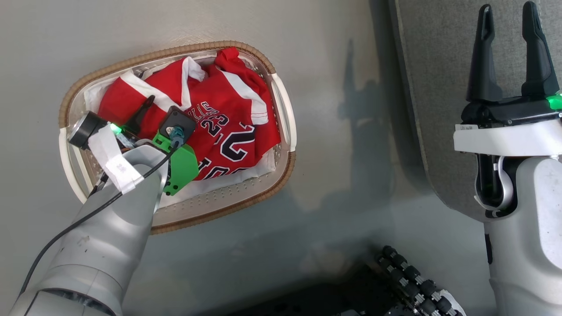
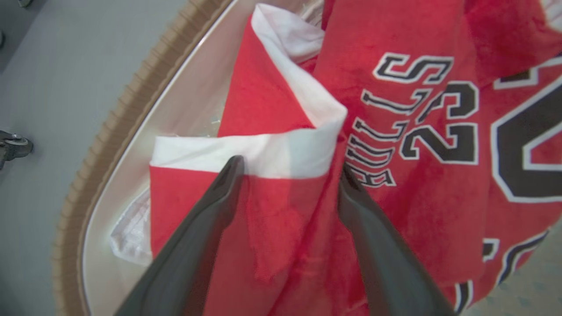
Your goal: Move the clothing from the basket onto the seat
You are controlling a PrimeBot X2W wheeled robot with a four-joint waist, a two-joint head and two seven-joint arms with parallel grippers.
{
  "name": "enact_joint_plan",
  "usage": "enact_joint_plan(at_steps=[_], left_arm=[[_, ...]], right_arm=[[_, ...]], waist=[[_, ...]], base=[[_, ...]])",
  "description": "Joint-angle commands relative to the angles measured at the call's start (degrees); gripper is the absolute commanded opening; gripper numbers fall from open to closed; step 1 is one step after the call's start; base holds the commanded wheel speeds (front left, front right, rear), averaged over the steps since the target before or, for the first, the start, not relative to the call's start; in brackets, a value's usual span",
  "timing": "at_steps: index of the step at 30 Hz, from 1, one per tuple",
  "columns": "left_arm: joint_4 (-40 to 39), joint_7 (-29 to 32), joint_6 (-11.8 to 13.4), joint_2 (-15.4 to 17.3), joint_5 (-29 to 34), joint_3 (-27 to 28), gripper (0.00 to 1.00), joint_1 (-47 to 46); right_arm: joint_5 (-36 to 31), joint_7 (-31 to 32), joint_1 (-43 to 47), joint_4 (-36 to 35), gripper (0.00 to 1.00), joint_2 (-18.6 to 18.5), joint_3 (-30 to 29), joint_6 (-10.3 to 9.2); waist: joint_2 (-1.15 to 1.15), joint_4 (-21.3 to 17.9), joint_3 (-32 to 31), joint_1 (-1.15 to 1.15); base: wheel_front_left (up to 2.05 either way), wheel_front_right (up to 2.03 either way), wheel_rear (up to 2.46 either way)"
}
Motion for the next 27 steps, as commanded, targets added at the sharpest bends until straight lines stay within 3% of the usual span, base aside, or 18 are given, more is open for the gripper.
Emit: enact_joint_plan(at_steps=[1, 3, 4, 15, 27], left_arm=[[0.4, -0.5, 0.3, 0.3, -0.5, 0.3, 0.62, -1.1], [0.6, -0.9, 0.1, 0.1, -0.8, 0.2, 0.15, -1.0], [0.6, -1.1, -0.1, -0.1, -1.1, 0.2, 0.00, -0.9], [-1.3, -4.0, -2.9, -2.4, -5.2, 0.9, 0.00, 3.2], [-12.7, -4.3, -8.9, -3.6, -12.9, 0.9, 0.00, 12.7]], right_arm=[[0.2, -0.3, -0.6, 0.3, 1.00, -0.2, 0.1, -0.02], [0.1, -0.3, -0.4, 0.5, 1.00, -0.2, 0.0, -0.02], [-0.1, -0.3, -0.3, 0.7, 1.00, -0.2, 0.0, -0.02], [-2.5, -0.3, 1.9, 3.0, 1.00, -0.2, -1.3, -0.03], [-6.0, -0.3, 10.4, 8.2, 1.00, -0.2, -3.4, -0.03]], waist=[[0.00, 0.1, -0.2, -0.01], [0.00, 0.3, -0.5, -0.01], [0.00, 0.5, -0.8, -0.01], [0.00, 4.1, -7.4, -0.01], [0.00, 10.6, -25.7, -0.01]], base=[[0.00, 0.00, 0.00], [0.00, 0.00, 0.00], [0.00, 0.00, 0.00], [0.00, 0.00, 0.00], [0.00, 0.00, 0.00]])
